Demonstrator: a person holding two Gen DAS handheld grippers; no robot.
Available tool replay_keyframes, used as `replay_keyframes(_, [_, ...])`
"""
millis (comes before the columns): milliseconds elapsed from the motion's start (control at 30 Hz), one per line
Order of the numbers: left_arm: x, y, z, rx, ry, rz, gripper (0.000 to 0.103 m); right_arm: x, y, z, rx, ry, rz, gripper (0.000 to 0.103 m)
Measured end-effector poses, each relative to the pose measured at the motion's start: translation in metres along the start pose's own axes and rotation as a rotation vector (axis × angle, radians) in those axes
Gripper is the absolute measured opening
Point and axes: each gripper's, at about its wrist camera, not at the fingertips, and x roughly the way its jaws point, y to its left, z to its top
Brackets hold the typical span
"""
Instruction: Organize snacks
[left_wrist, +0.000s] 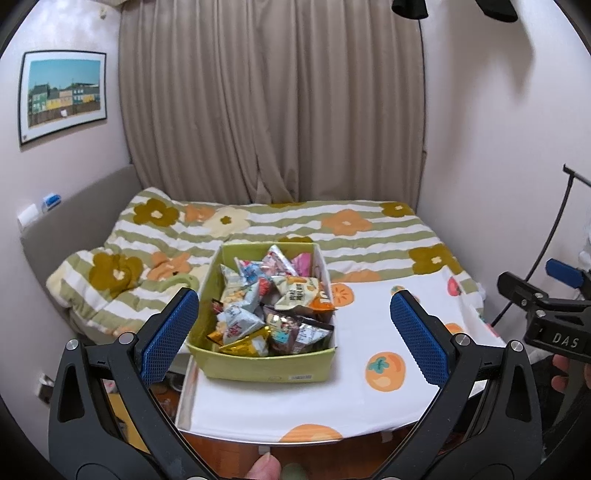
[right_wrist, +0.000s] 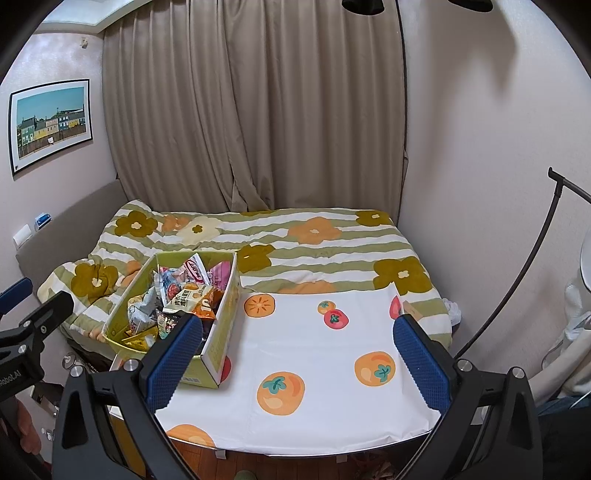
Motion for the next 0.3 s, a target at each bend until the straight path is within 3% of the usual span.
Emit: replay_keyframes(300, [0.0075, 0.0053, 0.0031, 0.008, -0.024, -0.005, 0.103, 0.0012, 0.0015, -0.0001, 0.001, 0.000, -0.001, 0.103])
